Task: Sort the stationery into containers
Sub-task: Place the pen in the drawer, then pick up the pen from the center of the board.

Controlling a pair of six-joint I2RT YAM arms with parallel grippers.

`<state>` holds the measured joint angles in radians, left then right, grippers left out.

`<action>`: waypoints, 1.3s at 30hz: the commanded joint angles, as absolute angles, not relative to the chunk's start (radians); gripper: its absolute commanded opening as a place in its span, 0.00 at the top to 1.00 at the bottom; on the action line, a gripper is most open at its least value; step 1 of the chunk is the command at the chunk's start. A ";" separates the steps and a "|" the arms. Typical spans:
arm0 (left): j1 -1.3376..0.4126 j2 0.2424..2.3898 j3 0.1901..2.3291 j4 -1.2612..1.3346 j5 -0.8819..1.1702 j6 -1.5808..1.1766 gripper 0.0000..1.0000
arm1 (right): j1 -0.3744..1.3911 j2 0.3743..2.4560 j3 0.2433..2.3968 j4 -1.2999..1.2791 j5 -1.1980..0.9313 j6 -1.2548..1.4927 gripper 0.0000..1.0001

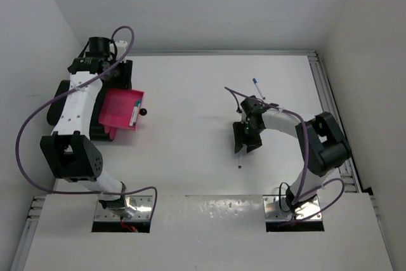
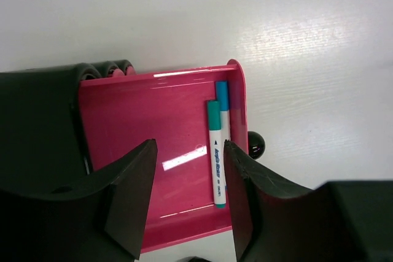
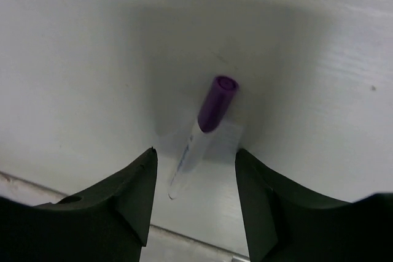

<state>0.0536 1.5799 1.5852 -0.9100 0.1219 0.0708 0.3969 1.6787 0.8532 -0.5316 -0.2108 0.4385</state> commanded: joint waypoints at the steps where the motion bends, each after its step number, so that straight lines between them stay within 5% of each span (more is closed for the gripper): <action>1: 0.049 1.513 1.635 -0.887 0.098 0.074 0.46 | 0.462 1.732 0.902 -0.528 -0.108 0.462 0.47; 3: 0.049 1.503 1.646 -0.888 0.087 0.074 0.46 | 0.488 1.781 0.914 -0.529 -0.081 0.462 0.50; 9: 0.048 1.477 1.649 -0.896 0.066 0.080 0.44 | 0.503 1.861 0.962 -0.555 -0.031 0.453 0.85; 13: 0.051 1.427 1.586 -0.849 0.220 0.103 0.44 | 0.491 1.853 0.995 -0.554 -0.072 0.430 1.00; 20: 0.025 1.180 1.225 -0.501 0.838 -0.059 0.41 | 0.393 1.720 1.179 -0.528 -0.620 0.282 1.00; 29: -0.176 1.114 0.928 0.167 0.905 -0.526 0.40 | 0.428 1.618 1.325 -0.284 -0.969 0.431 1.00; 39: -0.248 1.198 0.946 0.336 0.907 -0.713 0.40 | 0.514 1.600 1.354 -0.091 -0.992 0.610 1.00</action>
<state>-0.2340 1.1835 0.9180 0.2089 0.8761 -0.6277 0.5011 1.6257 1.3201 -0.1883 -0.9501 0.5522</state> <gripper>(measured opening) 0.599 0.044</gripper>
